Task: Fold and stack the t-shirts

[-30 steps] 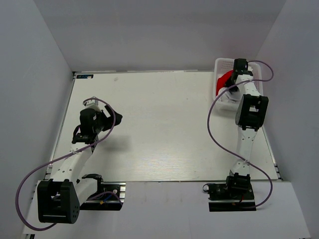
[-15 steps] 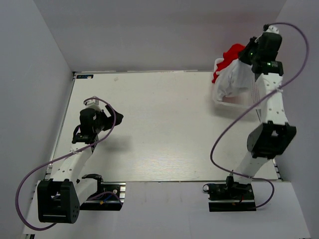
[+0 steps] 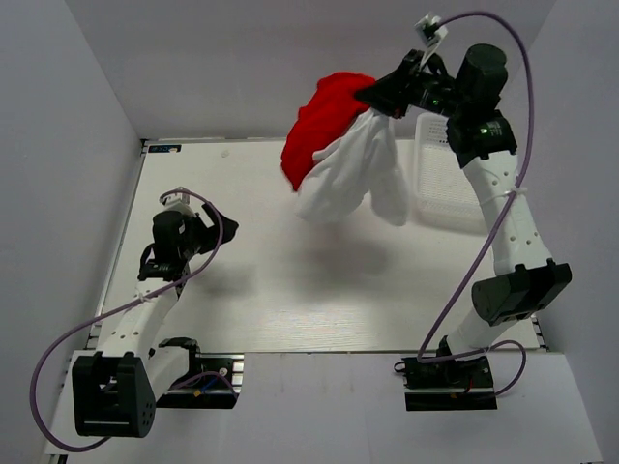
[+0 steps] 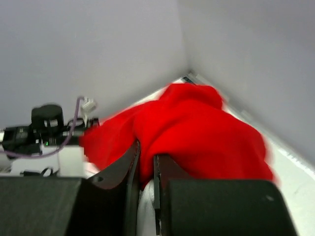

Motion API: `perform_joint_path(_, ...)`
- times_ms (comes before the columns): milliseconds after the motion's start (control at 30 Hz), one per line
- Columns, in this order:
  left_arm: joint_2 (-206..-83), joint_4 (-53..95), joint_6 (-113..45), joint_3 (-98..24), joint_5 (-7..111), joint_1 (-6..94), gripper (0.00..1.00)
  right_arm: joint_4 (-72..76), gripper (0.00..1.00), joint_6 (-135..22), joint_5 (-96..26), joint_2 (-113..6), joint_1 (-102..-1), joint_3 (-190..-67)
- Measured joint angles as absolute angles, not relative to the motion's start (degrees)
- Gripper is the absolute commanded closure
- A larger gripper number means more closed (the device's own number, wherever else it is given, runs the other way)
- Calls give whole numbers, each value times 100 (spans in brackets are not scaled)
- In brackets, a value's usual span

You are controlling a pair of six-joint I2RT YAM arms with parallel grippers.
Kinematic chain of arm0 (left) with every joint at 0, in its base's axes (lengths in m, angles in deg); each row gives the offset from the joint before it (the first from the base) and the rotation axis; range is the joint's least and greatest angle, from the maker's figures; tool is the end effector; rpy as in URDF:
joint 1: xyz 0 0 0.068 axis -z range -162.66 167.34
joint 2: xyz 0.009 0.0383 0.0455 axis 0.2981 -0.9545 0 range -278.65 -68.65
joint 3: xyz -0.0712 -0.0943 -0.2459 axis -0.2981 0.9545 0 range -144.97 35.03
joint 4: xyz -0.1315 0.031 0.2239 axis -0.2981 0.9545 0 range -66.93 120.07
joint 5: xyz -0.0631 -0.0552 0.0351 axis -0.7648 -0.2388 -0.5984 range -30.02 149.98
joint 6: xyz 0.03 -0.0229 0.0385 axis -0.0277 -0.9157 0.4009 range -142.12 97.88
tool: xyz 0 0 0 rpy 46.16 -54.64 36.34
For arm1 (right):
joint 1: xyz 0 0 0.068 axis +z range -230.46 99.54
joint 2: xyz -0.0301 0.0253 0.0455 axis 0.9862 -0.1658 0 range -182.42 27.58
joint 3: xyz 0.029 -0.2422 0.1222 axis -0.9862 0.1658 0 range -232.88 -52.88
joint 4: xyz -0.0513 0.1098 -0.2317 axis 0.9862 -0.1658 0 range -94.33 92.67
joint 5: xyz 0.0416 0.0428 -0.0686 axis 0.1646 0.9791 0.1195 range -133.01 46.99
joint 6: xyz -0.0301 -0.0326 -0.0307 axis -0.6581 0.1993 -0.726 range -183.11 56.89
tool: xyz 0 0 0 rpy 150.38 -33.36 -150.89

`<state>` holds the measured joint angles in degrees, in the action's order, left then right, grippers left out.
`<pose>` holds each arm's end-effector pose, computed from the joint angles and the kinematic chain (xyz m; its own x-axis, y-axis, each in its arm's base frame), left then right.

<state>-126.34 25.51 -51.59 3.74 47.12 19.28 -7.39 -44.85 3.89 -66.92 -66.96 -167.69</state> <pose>0.2198 -0.0154 0.2289 -0.5317 -0.4620 -0.7098 -0.0388 0.8505 -0.5245 0.3307 0.1061 0.5355 -0.1047 0.1952 -0.9752 -0.8691 0.4588 0.1851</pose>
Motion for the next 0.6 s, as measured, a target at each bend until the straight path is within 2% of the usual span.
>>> perform_joint_path(67, -12488, 2623, -5196, 372, 4880, 1928, 0, -652, 100, -4583, 474, -6689, -6598, -16375)
perform_joint_path(100, -12416, 2651, -5238, 372, 4994, 1928, 0, -658, 76, -4699, 356, -6685, -6569, -16115)
perform_joint_path(167, -12289, 2713, -5312, 372, 5225, 1928, 0, -676, 44, -4918, -125, -6602, -6554, -15381)
perform_joint_path(200, -12228, 2745, -5356, 372, 5356, 1928, 0, -755, 16, -5021, -418, -6578, -6558, -15040)
perform_joint_path(233, -12210, 2752, -5378, 372, 5409, 1928, 0, -726, 10, -5145, -800, -6558, -6574, -14638)
perform_joint_path(367, -12289, 2807, -5487, 359, 5638, 1921, 0, -943, 10, -5399, -2345, -6456, -6633, -13132)
perform_joint_path(600, -13063, 3041, -5566, 86, 5636, 1954, 0, -1135, 10, -5574, -3312, -5979, -6587, -12325)
